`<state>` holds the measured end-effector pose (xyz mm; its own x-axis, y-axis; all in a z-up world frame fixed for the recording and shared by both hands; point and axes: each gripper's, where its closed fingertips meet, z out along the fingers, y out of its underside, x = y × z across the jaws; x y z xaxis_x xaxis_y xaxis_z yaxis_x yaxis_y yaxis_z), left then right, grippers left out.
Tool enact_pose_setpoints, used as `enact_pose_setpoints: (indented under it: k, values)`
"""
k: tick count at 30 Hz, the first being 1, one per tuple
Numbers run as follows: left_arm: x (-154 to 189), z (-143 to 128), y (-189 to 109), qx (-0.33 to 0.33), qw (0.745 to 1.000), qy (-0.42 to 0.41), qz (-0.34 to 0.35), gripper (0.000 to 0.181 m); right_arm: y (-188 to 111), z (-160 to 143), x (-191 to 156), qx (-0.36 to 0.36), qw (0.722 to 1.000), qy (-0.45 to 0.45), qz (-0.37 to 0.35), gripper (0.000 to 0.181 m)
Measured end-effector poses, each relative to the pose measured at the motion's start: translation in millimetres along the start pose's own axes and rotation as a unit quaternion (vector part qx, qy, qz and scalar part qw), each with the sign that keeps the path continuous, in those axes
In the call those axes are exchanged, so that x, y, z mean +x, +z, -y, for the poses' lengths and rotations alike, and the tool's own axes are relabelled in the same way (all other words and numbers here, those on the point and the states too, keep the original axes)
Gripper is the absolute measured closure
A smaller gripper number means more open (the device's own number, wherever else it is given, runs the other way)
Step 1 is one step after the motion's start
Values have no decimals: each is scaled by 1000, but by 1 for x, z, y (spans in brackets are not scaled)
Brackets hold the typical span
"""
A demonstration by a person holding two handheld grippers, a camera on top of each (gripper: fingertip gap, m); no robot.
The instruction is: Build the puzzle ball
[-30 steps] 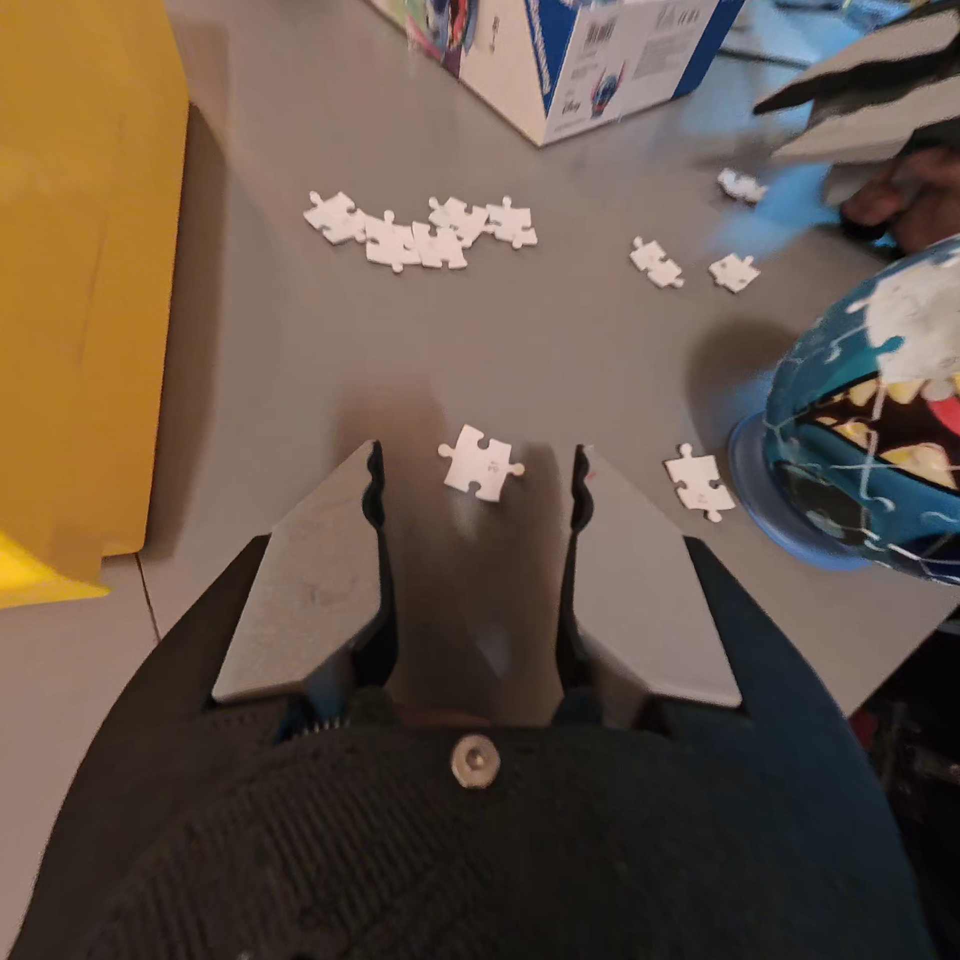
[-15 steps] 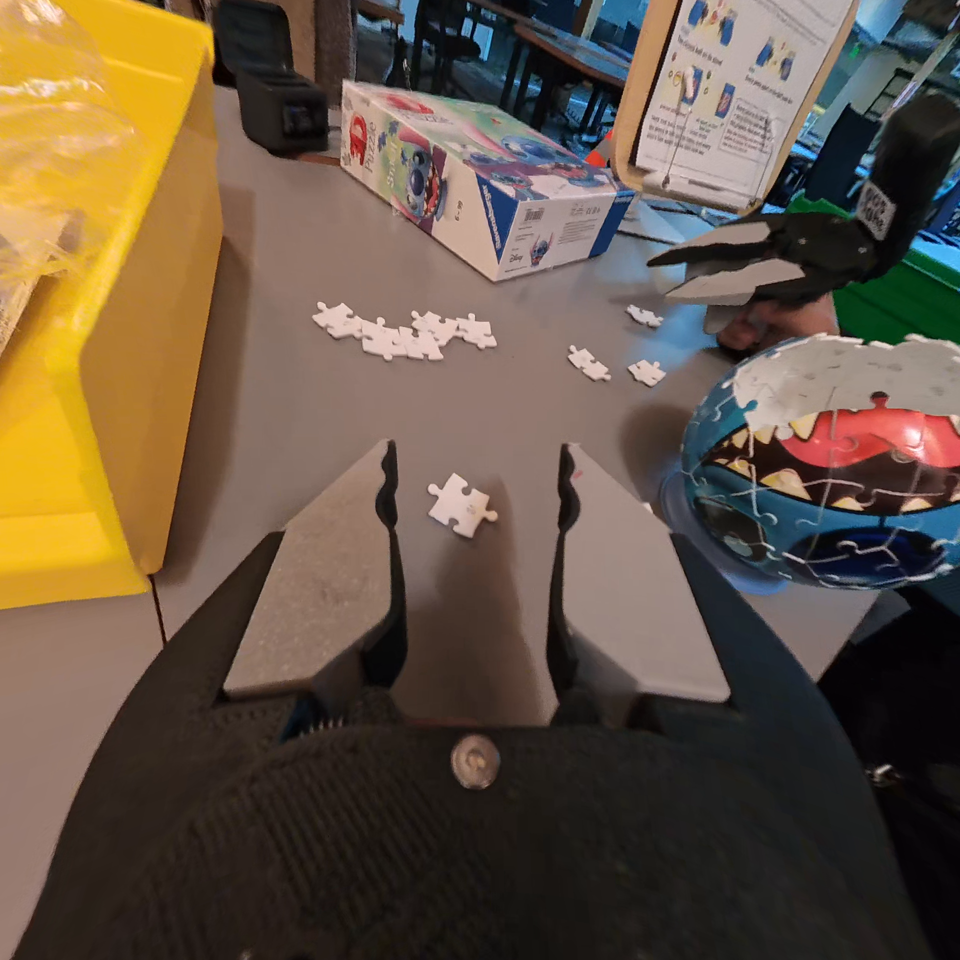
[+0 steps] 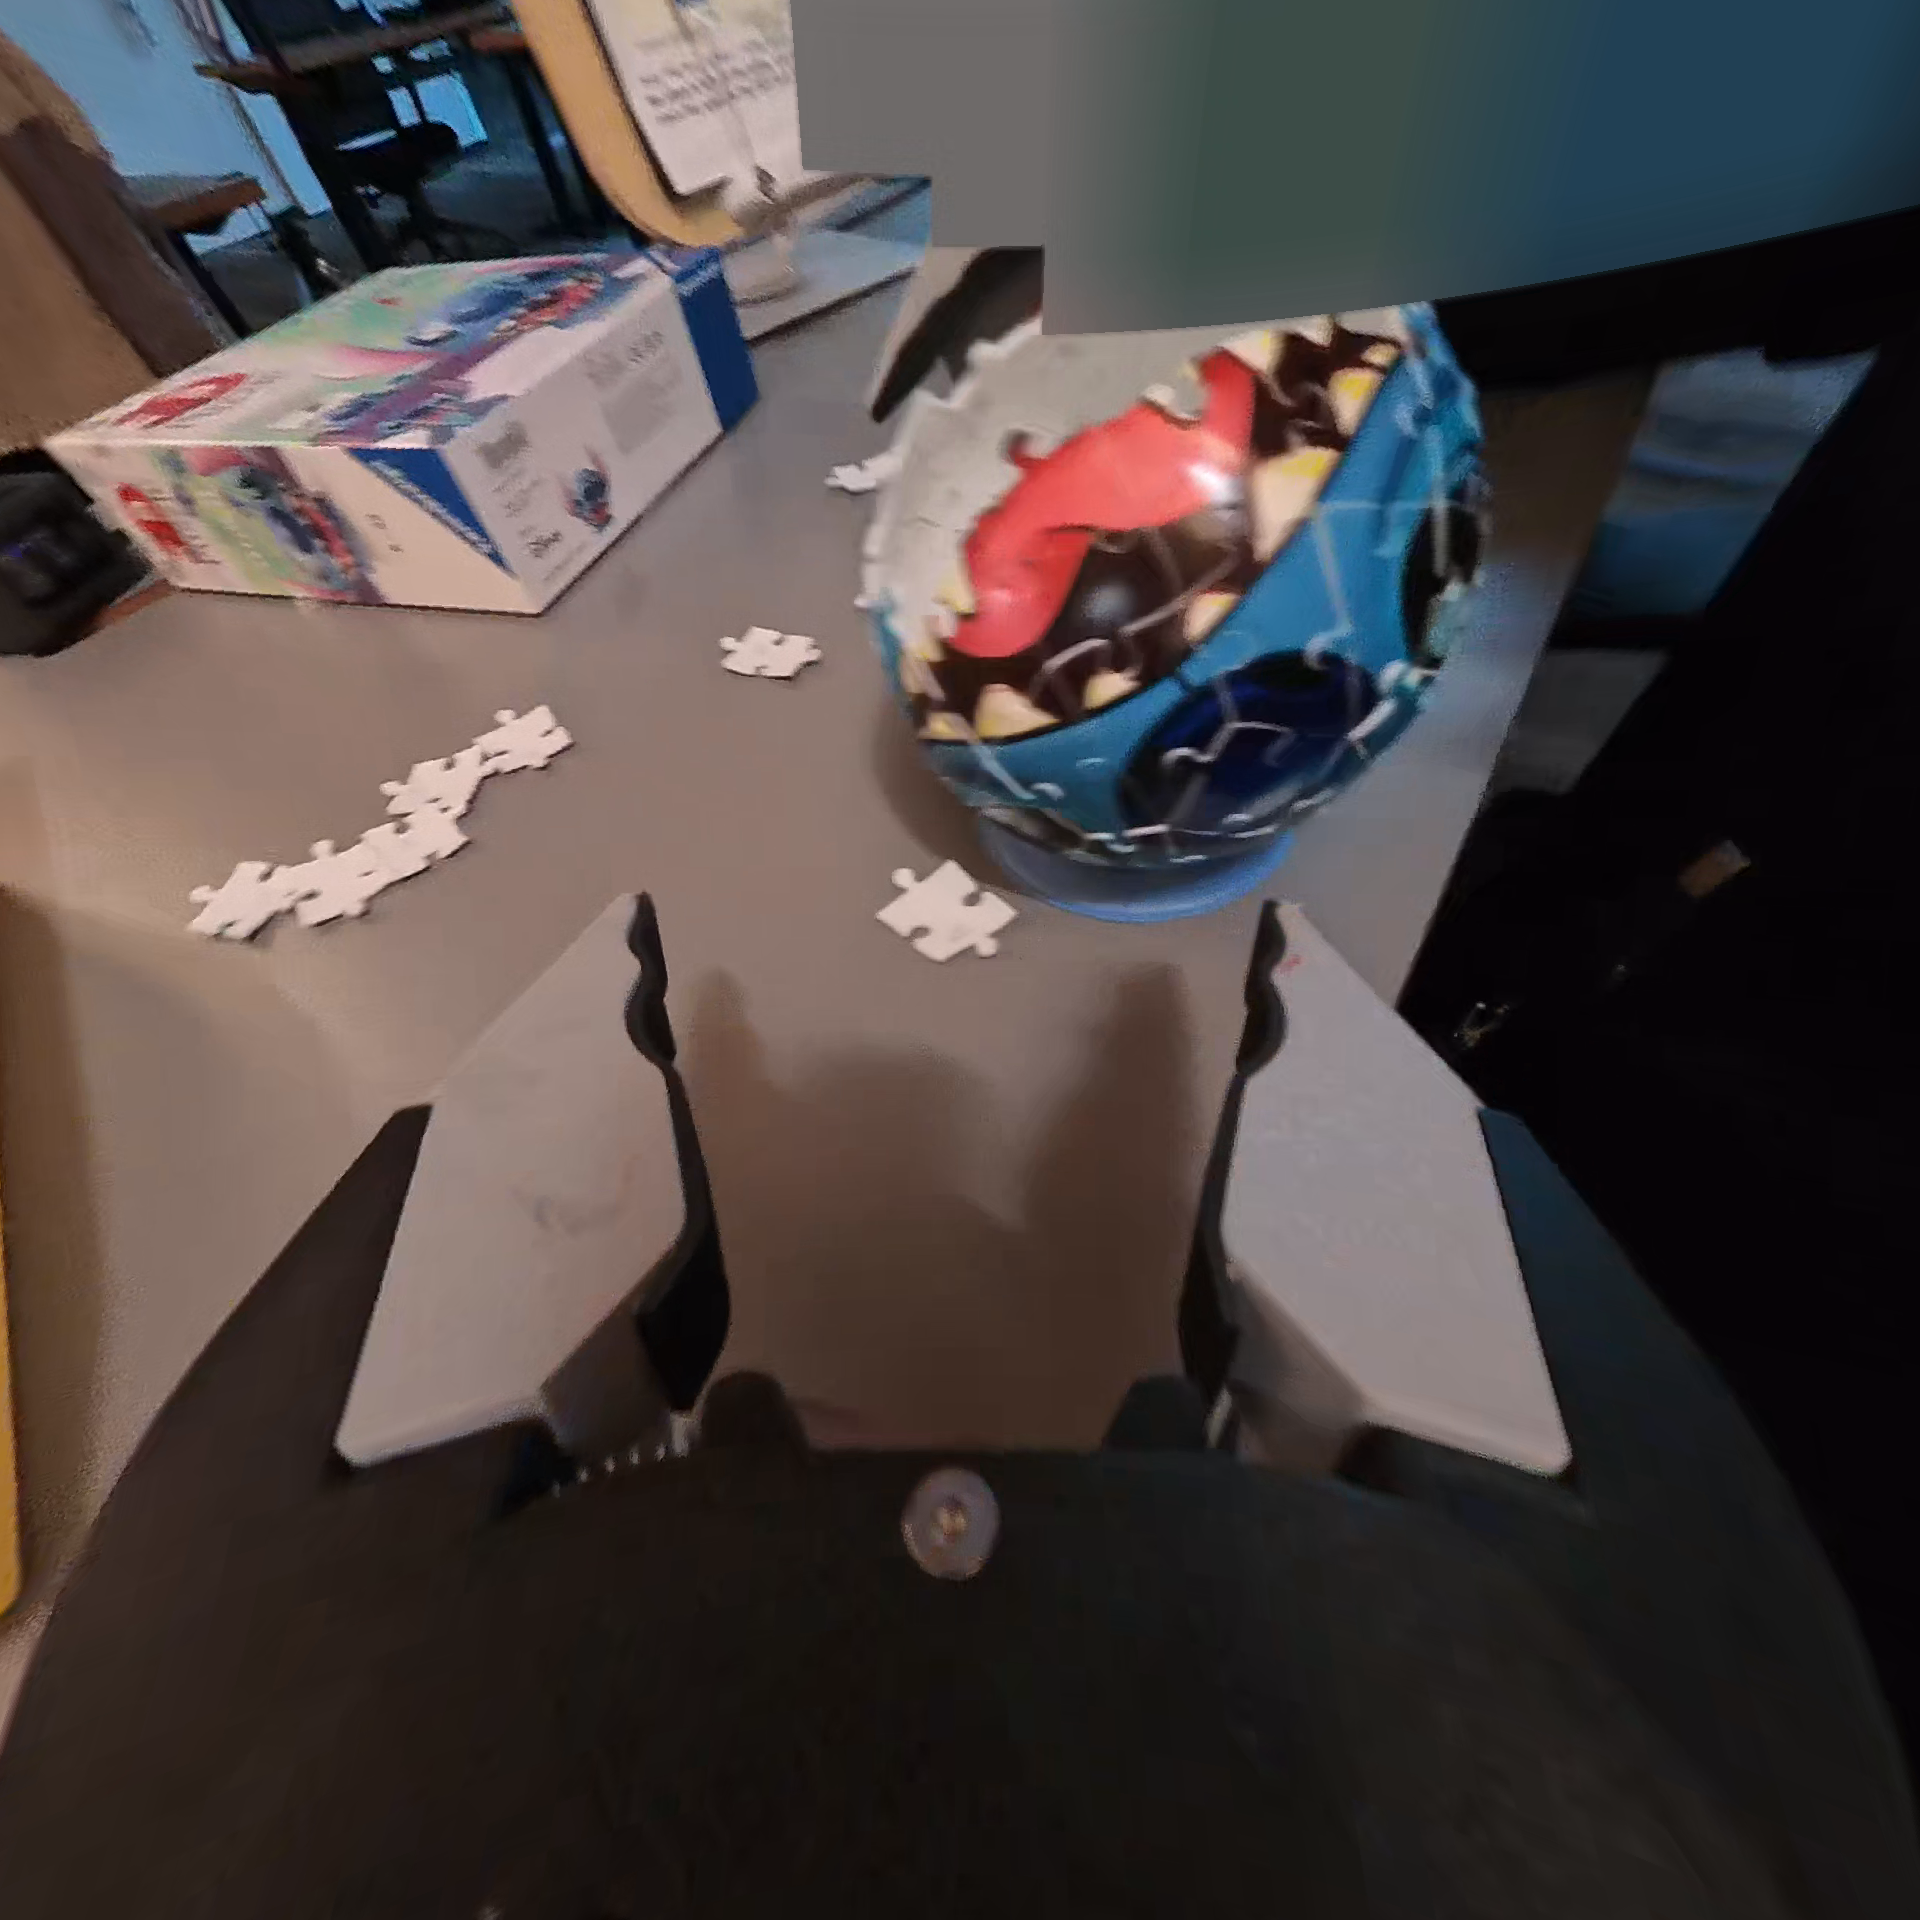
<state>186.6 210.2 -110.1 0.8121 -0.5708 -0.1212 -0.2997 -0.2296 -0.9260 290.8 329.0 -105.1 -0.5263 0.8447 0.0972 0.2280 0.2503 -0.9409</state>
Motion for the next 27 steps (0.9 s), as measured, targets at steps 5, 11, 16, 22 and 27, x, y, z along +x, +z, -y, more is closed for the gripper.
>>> enact_pose_setpoints:
  k: [5,11,16,22,27]
  values:
    - [29,-1,25,-40,996,83,20,72,23,4,-35,-31,998,-53,29,73]
    - [40,15,35,-4,999,51,9,88,43,4,-53,-58,994,-91,15,81]
    - [35,18,33,5,1000,6,-5,85,50,0,-51,-71,995,-66,3,77]
    - [30,30,31,49,996,-68,-43,89,50,-4,-48,-77,997,6,31,78]
    - [25,35,25,76,990,-101,-55,92,49,-5,-46,-78,997,2,27,82]
